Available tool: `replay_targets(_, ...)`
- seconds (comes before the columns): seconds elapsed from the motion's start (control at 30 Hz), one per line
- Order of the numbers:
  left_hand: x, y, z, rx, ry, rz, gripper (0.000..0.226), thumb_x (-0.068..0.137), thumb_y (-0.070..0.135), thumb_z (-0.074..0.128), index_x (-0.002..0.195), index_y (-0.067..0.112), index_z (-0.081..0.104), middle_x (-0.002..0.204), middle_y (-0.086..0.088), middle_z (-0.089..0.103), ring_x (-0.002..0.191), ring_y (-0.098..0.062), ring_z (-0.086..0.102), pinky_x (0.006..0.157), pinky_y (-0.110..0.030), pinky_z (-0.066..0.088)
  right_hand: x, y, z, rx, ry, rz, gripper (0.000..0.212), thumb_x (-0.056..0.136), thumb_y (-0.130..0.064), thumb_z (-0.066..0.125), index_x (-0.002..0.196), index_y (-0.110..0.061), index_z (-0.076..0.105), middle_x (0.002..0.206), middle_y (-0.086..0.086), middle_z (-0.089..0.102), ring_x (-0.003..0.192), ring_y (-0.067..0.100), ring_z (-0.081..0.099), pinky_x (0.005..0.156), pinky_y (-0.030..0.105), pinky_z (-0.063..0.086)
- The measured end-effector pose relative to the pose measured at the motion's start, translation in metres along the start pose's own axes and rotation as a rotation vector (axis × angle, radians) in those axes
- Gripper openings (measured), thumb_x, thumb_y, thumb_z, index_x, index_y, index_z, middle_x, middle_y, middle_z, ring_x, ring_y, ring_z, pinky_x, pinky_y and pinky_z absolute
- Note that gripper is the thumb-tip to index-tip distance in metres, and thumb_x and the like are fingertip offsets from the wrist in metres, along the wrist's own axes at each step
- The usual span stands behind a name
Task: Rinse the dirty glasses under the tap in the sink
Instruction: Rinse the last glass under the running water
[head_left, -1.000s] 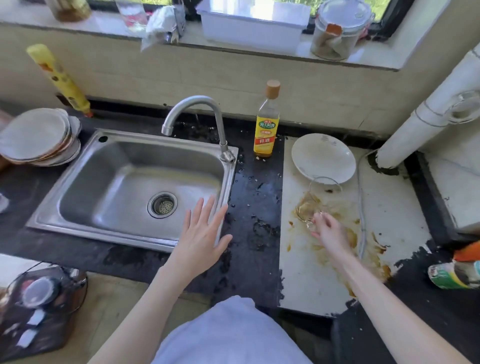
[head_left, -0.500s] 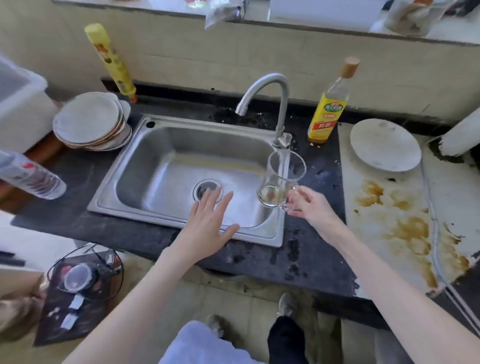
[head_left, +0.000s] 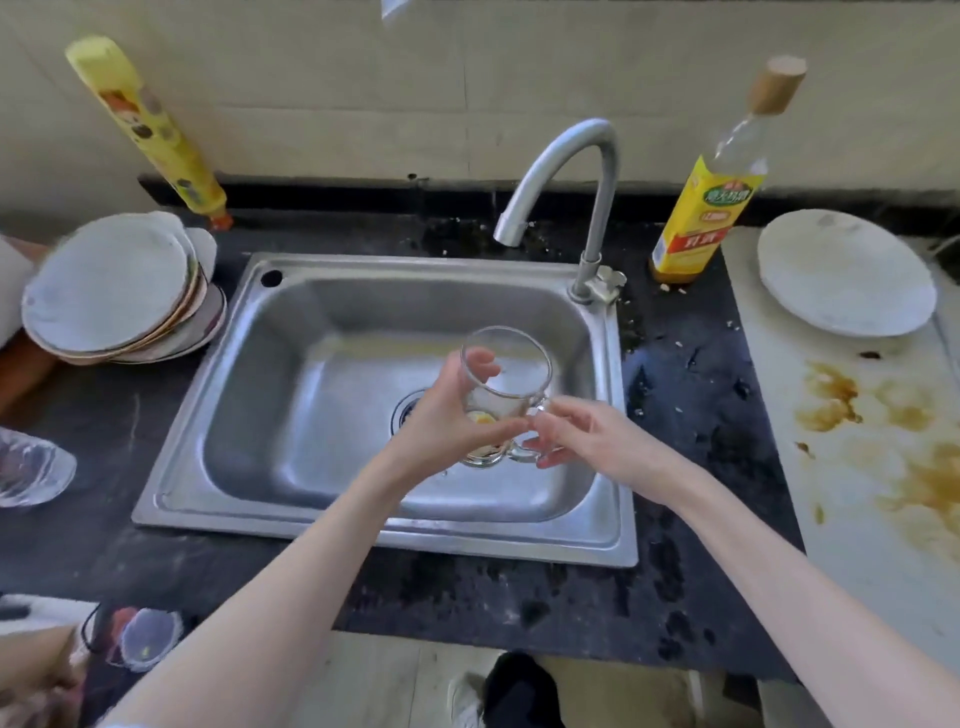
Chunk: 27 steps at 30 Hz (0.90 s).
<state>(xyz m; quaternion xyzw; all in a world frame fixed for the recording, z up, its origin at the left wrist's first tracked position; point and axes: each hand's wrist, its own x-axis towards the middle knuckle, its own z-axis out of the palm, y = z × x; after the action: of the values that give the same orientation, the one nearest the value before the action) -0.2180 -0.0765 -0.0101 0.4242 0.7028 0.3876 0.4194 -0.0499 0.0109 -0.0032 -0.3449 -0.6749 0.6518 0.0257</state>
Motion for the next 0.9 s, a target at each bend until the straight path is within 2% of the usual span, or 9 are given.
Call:
replay_targets(0.13,0.037,-0.006,0.007,-0.070,0.097,0.021,0.066,0.046,0.054,0.076,0.101,0.037,0.043,0.099,0.011,0.057,0.092,-0.001,0.058,0.084,-0.024,0.046,0.026,-0.007,-0.021,-0.023,0.019,-0.031,0.024,0.096,-0.027,0.046,0.100,-0.009,0.063,0.095,-0.001,0.067,0.094,0.017,0.067,0.085,0.034,0.055)
replay_targets(0.2,0.053,-0.014,0.010,-0.105,0.124,0.003,0.066,0.045,0.052,0.076,0.100,0.037,0.043,0.098,0.011,0.057,0.090,0.002,0.057,0.084,-0.025,0.045,0.042,-0.007,-0.040,-0.125,0.337,-0.136,0.018,0.096,-0.025,0.049,0.099,-0.015,0.064,0.094,-0.010,0.067,0.090,0.008,0.065,0.088,0.039,0.052)
replay_targets(0.27,0.063,-0.026,0.012,-0.103,0.138,-0.016,0.066,0.045,0.051,0.076,0.100,0.038,0.042,0.098,0.010,0.057,0.094,-0.002,0.058,0.088,-0.029,0.046,0.060,-0.006,-0.065,-0.277,0.724,-0.219,0.026,0.096,-0.024,0.050,0.119,-0.015,0.058,0.116,-0.006,0.061,0.108,0.010,0.056,0.100,0.038,0.044)
replay_targets(0.3,0.066,-0.033,0.012,-0.094,0.138,-0.028,0.066,0.045,0.051,0.077,0.100,0.039,0.042,0.099,0.010,0.056,0.096,-0.006,0.058,0.091,-0.032,0.047,0.069,-0.006,-0.074,-0.325,0.804,-0.208,0.037,0.096,-0.024,0.048,0.132,-0.013,0.049,0.131,-0.001,0.053,0.122,0.013,0.047,0.108,0.033,0.035)
replay_targets(0.4,0.071,-0.046,0.010,-0.081,0.142,-0.073,0.066,0.045,0.052,0.077,0.100,0.040,0.043,0.099,0.012,0.057,0.095,-0.014,0.060,0.093,-0.041,0.048,0.093,0.000,-0.085,-0.376,0.711,-0.057,0.050,0.099,-0.026,0.041,0.145,-0.010,0.030,0.151,0.003,0.033,0.138,0.014,0.028,0.104,0.015,0.018)
replay_targets(0.6,0.075,-0.054,0.004,-0.042,0.098,-0.117,0.066,0.045,0.055,0.077,0.101,0.045,0.043,0.100,0.012,0.058,0.097,-0.020,0.063,0.090,-0.047,0.048,0.098,0.022,-0.062,-0.405,0.789,-0.183,0.039,0.099,-0.019,0.041,0.137,-0.010,0.046,0.141,0.001,0.047,0.124,-0.001,0.038,0.098,0.003,0.020)
replay_targets(0.7,0.074,-0.055,0.000,-0.045,0.110,-0.130,0.066,0.045,0.054,0.077,0.102,0.044,0.043,0.099,0.011,0.058,0.096,-0.021,0.063,0.088,-0.049,0.048,0.104,0.042,-0.044,-0.724,0.700,-0.173,0.042,0.097,-0.015,0.044,0.136,0.001,0.044,0.145,0.013,0.041,0.137,0.023,0.035,0.112,0.025,0.022)
replay_targets(0.77,0.076,-0.054,-0.002,-0.037,0.092,-0.124,0.068,0.046,0.053,0.077,0.104,0.041,0.044,0.100,0.009,0.060,0.095,-0.021,0.064,0.087,-0.049,0.049,0.111,0.056,-0.038,-0.934,0.656,-0.145,0.044,0.090,-0.012,0.052,0.128,0.010,0.048,0.138,0.025,0.046,0.131,0.037,0.042,0.109,0.042,0.028)
replay_targets(0.9,0.078,-0.049,-0.002,-0.001,0.070,-0.109,0.072,0.049,0.047,0.080,0.110,0.028,0.047,0.101,0.007,0.062,0.087,-0.006,0.063,0.085,-0.030,0.051,0.117,0.063,-0.035,-1.135,0.644,-0.075,0.053,0.077,-0.009,0.071,0.122,0.013,0.053,0.131,0.029,0.051,0.124,0.041,0.048,0.104,0.049,0.032)
